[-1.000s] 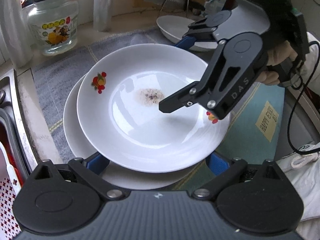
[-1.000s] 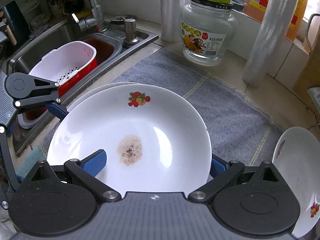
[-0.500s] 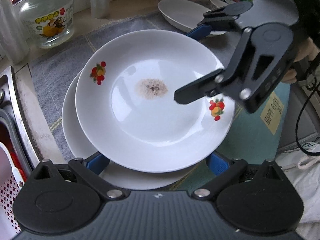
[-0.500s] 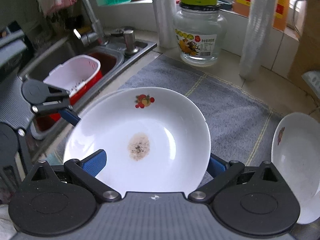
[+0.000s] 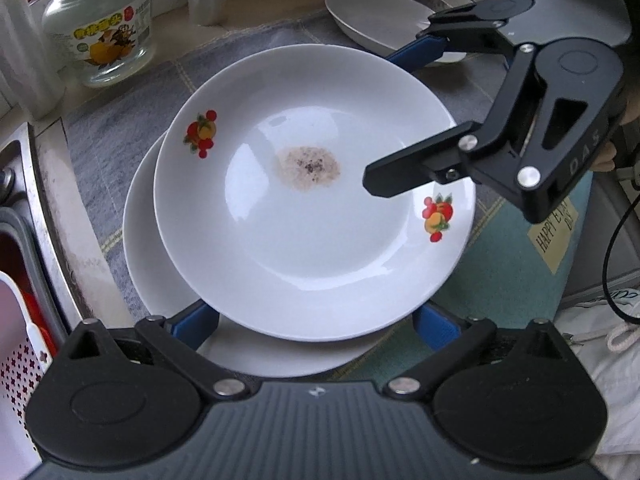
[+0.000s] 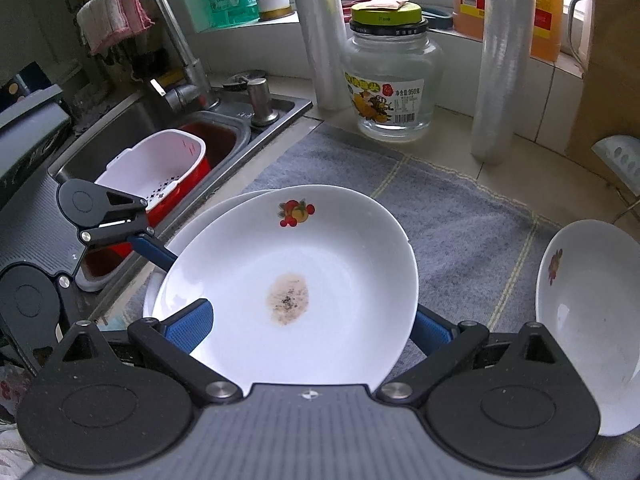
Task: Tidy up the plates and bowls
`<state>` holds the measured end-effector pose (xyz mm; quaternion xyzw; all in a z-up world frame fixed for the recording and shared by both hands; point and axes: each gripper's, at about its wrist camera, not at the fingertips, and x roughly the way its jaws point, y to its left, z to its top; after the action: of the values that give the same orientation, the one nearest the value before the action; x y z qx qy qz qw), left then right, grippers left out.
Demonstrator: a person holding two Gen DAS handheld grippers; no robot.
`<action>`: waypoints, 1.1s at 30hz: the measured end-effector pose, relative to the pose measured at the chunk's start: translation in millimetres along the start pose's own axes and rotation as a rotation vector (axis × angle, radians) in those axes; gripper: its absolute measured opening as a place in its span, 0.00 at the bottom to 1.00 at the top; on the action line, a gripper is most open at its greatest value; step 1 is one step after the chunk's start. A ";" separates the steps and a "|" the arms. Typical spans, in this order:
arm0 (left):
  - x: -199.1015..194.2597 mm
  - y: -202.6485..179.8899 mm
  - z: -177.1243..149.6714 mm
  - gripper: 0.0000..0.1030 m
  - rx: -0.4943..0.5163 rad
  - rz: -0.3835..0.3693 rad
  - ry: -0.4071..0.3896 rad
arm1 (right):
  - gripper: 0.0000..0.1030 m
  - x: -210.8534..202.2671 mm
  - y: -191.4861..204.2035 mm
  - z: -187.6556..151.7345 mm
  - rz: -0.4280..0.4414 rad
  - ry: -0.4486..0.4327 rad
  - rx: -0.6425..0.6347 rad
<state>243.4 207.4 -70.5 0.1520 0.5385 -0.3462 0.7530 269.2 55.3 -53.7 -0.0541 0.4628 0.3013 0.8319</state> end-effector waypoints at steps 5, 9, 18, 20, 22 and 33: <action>-2.5 -1.0 -0.1 0.99 -0.013 -0.005 0.008 | 1.00 -6.7 -1.9 -2.9 0.015 -0.019 0.023; -3.7 -3.2 -0.7 0.99 -0.005 0.001 0.015 | 1.00 -10.5 -2.2 -4.6 0.021 -0.028 0.026; -2.7 -12.4 -2.5 0.99 0.013 0.037 0.024 | 1.00 -16.3 1.2 -9.9 0.023 -0.027 0.009; -2.7 -12.9 -3.7 0.99 0.013 0.037 0.017 | 1.00 -17.1 2.0 -10.7 0.024 -0.025 0.004; -4.5 -13.8 -6.0 0.99 0.009 0.044 0.004 | 1.00 -17.5 3.2 -11.9 0.028 -0.021 0.001; -15.1 -15.2 -20.6 0.99 -0.057 0.115 -0.100 | 1.00 -11.9 16.6 -19.5 0.015 0.014 -0.047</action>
<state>215.7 214.4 -62.2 0.1439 0.5004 -0.2939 0.8016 241.0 56.2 -52.0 -0.0725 0.4619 0.3181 0.8247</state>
